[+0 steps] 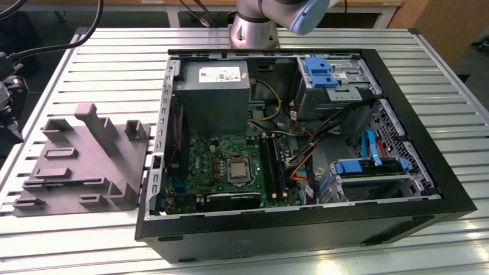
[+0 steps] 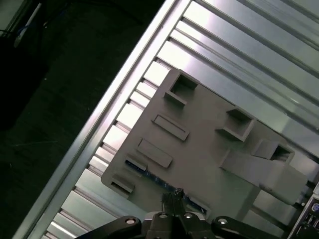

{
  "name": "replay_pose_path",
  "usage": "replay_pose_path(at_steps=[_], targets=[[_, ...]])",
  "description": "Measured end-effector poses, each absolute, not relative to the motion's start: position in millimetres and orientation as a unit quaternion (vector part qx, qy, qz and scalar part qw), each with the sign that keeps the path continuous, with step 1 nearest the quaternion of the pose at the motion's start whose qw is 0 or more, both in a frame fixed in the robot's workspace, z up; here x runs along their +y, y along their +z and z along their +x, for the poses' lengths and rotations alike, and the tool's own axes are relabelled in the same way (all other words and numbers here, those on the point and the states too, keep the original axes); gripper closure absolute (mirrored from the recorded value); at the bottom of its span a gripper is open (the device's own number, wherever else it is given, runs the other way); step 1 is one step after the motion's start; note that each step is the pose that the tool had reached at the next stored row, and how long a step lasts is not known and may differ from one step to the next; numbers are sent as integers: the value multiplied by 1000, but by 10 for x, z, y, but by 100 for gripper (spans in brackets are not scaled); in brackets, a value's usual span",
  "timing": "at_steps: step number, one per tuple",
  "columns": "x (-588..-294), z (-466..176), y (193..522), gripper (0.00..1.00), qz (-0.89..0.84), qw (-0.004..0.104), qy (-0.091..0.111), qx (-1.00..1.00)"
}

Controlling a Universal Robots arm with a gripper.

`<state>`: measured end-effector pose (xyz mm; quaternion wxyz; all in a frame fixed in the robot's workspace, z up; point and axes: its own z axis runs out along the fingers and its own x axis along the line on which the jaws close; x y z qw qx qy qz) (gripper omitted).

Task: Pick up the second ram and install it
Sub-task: 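Pick up the second ram and move it above second insertion slot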

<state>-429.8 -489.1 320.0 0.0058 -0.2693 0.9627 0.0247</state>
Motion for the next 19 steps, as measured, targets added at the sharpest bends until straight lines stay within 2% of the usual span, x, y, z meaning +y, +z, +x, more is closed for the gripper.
replay_pose_path(at_steps=[19], targets=[[-4891,-4298,3197,89,-357,4,25,934]])
